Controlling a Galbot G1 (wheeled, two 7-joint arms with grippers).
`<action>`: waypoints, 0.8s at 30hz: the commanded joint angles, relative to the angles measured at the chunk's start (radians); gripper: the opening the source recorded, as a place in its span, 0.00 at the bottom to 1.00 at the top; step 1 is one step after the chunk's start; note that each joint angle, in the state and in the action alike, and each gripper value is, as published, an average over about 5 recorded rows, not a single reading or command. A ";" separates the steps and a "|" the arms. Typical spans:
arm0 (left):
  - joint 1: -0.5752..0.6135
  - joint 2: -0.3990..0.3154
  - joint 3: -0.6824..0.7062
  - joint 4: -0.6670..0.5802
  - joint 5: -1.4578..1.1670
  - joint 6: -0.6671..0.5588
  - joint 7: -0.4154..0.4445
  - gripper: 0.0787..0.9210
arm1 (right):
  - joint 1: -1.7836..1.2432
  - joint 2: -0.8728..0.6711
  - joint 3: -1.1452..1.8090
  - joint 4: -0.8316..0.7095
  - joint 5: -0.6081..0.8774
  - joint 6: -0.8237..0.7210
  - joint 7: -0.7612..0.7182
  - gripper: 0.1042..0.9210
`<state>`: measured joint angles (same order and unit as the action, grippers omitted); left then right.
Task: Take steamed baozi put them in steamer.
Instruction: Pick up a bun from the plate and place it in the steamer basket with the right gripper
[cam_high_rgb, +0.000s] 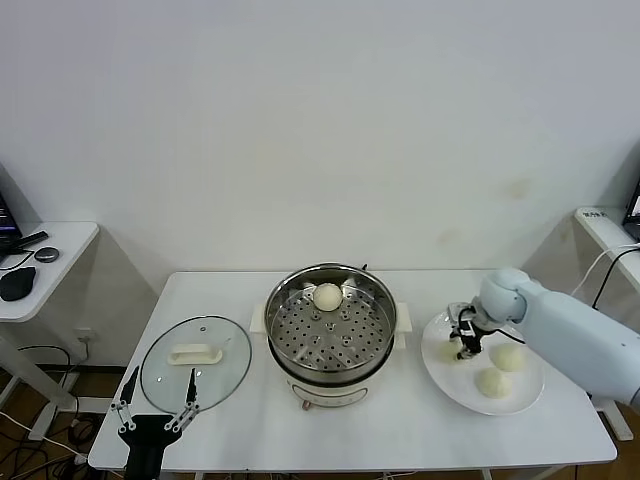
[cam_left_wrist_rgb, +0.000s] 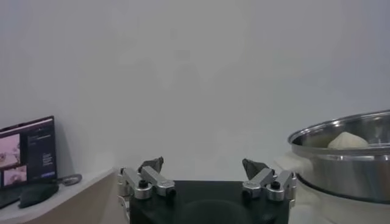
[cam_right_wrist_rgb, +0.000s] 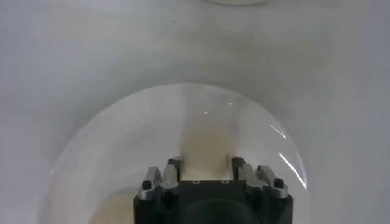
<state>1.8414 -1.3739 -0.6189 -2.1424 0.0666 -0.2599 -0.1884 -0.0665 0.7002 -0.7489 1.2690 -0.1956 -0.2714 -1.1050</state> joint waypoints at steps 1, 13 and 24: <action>-0.008 0.001 0.006 -0.002 0.000 0.001 0.001 0.88 | 0.167 -0.091 -0.072 0.099 0.089 -0.016 -0.021 0.38; -0.049 0.023 0.012 0.013 -0.017 0.009 0.006 0.88 | 0.879 0.046 -0.488 0.249 0.535 -0.201 0.017 0.39; -0.069 0.013 0.006 0.036 -0.026 0.010 0.004 0.88 | 0.785 0.407 -0.523 0.285 0.816 -0.459 0.234 0.39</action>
<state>1.7835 -1.3574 -0.6098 -2.1166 0.0408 -0.2498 -0.1837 0.6237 0.8575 -1.1646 1.5203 0.3727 -0.5552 -1.0054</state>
